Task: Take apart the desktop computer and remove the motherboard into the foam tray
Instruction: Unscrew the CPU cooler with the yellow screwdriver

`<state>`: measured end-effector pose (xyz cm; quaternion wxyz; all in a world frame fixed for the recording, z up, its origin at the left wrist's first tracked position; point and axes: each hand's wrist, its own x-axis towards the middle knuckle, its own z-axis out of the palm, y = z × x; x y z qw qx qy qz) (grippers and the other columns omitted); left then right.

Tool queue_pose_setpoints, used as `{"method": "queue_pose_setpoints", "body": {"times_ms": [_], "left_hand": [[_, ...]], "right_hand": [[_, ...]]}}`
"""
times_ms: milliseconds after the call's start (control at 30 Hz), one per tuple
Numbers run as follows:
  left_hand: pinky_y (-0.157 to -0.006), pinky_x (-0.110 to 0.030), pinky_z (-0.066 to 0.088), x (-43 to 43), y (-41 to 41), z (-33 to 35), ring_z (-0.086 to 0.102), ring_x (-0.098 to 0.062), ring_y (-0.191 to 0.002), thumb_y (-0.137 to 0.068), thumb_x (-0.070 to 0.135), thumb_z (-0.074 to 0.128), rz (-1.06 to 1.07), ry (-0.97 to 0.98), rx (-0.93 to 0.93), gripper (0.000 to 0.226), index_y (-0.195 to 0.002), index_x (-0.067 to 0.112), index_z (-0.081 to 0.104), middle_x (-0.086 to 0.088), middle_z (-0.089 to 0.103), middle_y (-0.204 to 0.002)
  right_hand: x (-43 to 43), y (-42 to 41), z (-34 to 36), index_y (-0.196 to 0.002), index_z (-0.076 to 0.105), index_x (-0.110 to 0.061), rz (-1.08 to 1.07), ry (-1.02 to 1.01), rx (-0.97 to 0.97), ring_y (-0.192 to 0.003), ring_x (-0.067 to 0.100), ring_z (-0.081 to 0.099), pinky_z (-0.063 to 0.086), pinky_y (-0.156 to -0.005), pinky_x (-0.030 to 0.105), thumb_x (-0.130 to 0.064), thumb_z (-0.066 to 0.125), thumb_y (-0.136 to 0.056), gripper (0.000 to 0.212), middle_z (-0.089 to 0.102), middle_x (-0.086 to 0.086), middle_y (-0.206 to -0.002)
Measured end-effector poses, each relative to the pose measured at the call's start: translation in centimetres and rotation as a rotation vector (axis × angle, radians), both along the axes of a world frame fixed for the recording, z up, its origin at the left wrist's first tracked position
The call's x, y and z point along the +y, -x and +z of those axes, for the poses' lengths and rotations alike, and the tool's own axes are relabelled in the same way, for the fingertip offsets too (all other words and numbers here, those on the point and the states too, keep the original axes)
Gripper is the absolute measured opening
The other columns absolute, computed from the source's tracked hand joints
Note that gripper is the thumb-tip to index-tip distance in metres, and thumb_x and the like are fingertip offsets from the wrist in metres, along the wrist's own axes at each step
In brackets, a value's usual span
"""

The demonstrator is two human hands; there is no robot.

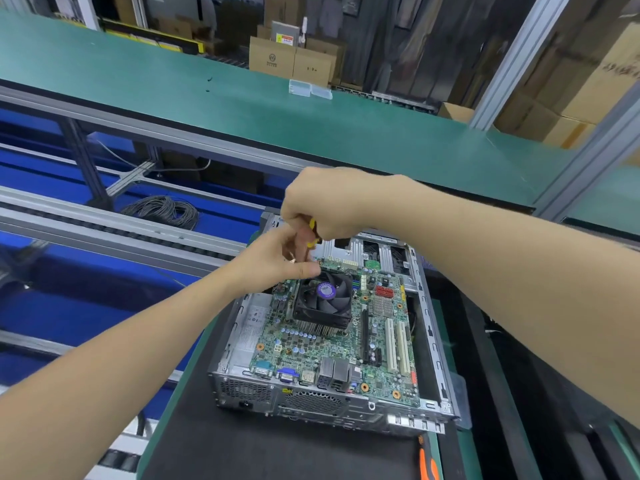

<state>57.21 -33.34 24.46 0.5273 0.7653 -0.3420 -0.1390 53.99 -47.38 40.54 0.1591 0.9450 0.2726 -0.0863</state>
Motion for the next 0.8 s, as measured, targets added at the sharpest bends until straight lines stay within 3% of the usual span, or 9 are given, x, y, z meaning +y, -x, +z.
{"method": "queue_pose_setpoints", "body": {"times_ms": [67,100,200,300,400,533,633,700,800], "left_hand": [[-0.101,-0.025,0.042,0.3,0.5,-0.7,0.052,0.010,-0.118,-0.063,0.063,0.086,-0.078,-0.168,-0.003,0.091,-0.141,0.040,0.046,0.018,0.060,-0.128],[-0.104,-0.023,0.039,0.3,0.8,-1.0,0.046,0.015,-0.124,-0.057,0.070,0.086,-0.105,-0.235,-0.009,0.109,-0.149,0.041,0.036,0.023,0.054,-0.136],[-0.110,-0.026,0.035,-0.2,1.3,-1.4,0.043,0.002,-0.133,-0.050,0.073,0.090,-0.180,-0.386,-0.103,0.127,-0.155,0.038,0.028,0.023,0.045,-0.147],[-0.098,-0.025,0.044,-0.8,1.1,-0.7,0.054,-0.009,-0.119,-0.054,0.070,0.089,-0.218,-0.543,-0.315,0.109,-0.142,0.025,0.043,0.015,0.053,-0.131],[-0.086,-0.022,0.046,-0.6,0.6,-0.4,0.059,-0.005,-0.107,-0.056,0.064,0.092,-0.209,-0.461,-0.270,0.091,-0.128,0.032,0.048,0.019,0.057,-0.119],[-0.095,-0.024,0.048,-0.1,1.1,-1.5,0.058,0.002,-0.115,-0.056,0.052,0.098,-0.187,-0.309,-0.144,0.089,-0.130,0.038,0.049,0.024,0.057,-0.125],[-0.094,-0.014,0.045,-0.1,1.6,-2.2,0.056,0.007,-0.117,-0.058,0.049,0.098,-0.168,-0.266,-0.135,0.089,-0.132,0.041,0.049,0.028,0.056,-0.127],[-0.092,-0.011,0.042,-0.2,1.7,-1.8,0.054,0.012,-0.117,-0.058,0.053,0.097,-0.157,-0.297,-0.149,0.093,-0.135,0.042,0.048,0.030,0.054,-0.129],[-0.096,-0.017,0.042,-0.4,1.6,-1.2,0.049,0.017,-0.119,-0.058,0.060,0.094,-0.181,-0.384,-0.193,0.097,-0.140,0.044,0.045,0.032,0.051,-0.134]], "right_hand": [[-1.7,0.1,1.0,-0.079,0.070,-0.028,-0.063,-0.121,-0.010,-0.078,0.012,0.057,0.047,-0.062,0.031,-0.007,0.073,-0.077,0.022,0.069,-0.010,-0.081],[-2.7,0.1,1.5,-0.081,0.069,-0.030,-0.107,-0.187,-0.006,-0.080,0.012,0.061,0.048,-0.067,0.030,-0.012,0.080,-0.076,0.021,0.071,-0.012,-0.083],[-5.8,0.4,2.1,-0.091,0.067,-0.032,-0.290,-0.351,0.068,-0.076,0.008,0.069,0.047,-0.067,0.028,-0.030,0.087,-0.080,0.024,0.074,-0.010,-0.082],[-8.7,0.8,0.6,-0.109,0.073,-0.025,-0.437,-0.486,0.177,-0.075,0.015,0.076,0.060,-0.072,0.031,-0.027,0.084,-0.087,0.024,0.078,-0.001,-0.086],[-11.0,1.8,-1.3,-0.102,0.081,-0.015,-0.574,-0.737,0.246,-0.081,0.021,0.078,0.064,-0.076,0.031,-0.016,0.079,-0.092,0.010,0.080,0.009,-0.091],[-13.3,3.4,-3.5,-0.103,0.077,-0.006,-0.765,-0.991,0.321,-0.084,0.027,0.079,0.063,-0.071,0.031,-0.014,0.075,-0.096,0.012,0.078,0.013,-0.086],[-14.4,4.4,-4.5,-0.103,0.076,-0.008,-0.803,-1.041,0.308,-0.083,0.023,0.079,0.063,-0.072,0.032,-0.017,0.074,-0.097,0.011,0.079,0.008,-0.085],[-14.7,4.9,-4.7,-0.102,0.077,-0.010,-0.789,-1.083,0.289,-0.081,0.022,0.079,0.064,-0.073,0.034,-0.019,0.074,-0.097,0.011,0.079,0.007,-0.085],[-14.3,5.4,-4.6,-0.101,0.077,-0.005,-0.752,-1.171,0.275,-0.078,0.023,0.077,0.061,-0.068,0.030,-0.020,0.076,-0.096,0.016,0.077,0.009,-0.082]]}}
